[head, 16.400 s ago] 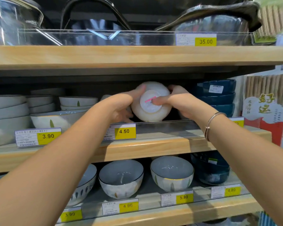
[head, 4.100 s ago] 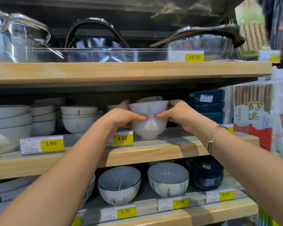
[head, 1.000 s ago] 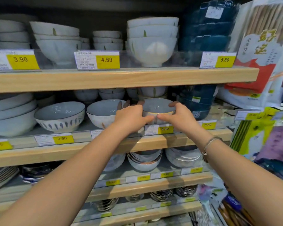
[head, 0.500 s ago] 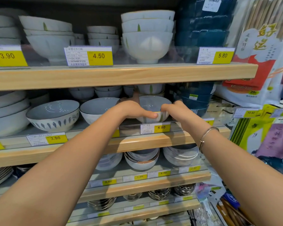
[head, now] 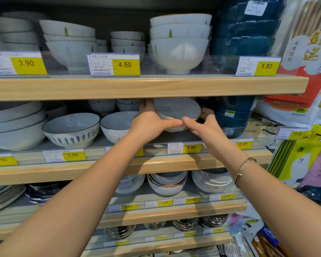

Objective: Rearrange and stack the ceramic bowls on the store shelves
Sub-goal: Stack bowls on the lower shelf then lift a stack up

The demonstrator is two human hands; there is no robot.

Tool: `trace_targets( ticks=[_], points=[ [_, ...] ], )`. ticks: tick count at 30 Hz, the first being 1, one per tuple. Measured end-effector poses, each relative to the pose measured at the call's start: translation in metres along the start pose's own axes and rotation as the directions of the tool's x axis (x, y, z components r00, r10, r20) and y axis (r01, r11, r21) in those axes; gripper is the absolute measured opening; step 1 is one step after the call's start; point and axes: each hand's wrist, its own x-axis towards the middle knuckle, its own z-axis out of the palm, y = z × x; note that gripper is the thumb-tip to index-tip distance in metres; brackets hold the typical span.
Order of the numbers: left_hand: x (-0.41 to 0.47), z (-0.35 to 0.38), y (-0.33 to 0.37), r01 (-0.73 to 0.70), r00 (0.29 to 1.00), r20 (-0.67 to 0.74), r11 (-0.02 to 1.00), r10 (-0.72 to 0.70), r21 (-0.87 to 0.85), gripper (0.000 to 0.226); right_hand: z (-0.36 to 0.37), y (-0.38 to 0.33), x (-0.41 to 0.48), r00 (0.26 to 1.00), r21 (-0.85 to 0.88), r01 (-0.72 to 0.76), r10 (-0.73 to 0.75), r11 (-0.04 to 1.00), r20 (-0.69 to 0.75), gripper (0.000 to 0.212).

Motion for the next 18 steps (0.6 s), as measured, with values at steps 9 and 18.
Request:
trace_targets(
  ticks=[9, 18],
  points=[
    [-0.004, -0.020, -0.025, 0.043, 0.992, -0.104, 0.971, -0.069, -0.235, 0.074, 0.025, -0.008, -0.007, 0.968, 0.095, 0.227, -0.236, 0.969, 0.091, 0.063],
    [-0.008, -0.033, -0.040, 0.016, 0.981, -0.180, 0.955, -0.073, -0.297, 0.076, 0.047, -0.020, -0.002, 0.966, 0.102, 0.253, -0.257, 0.962, 0.026, 0.050]
  ],
)
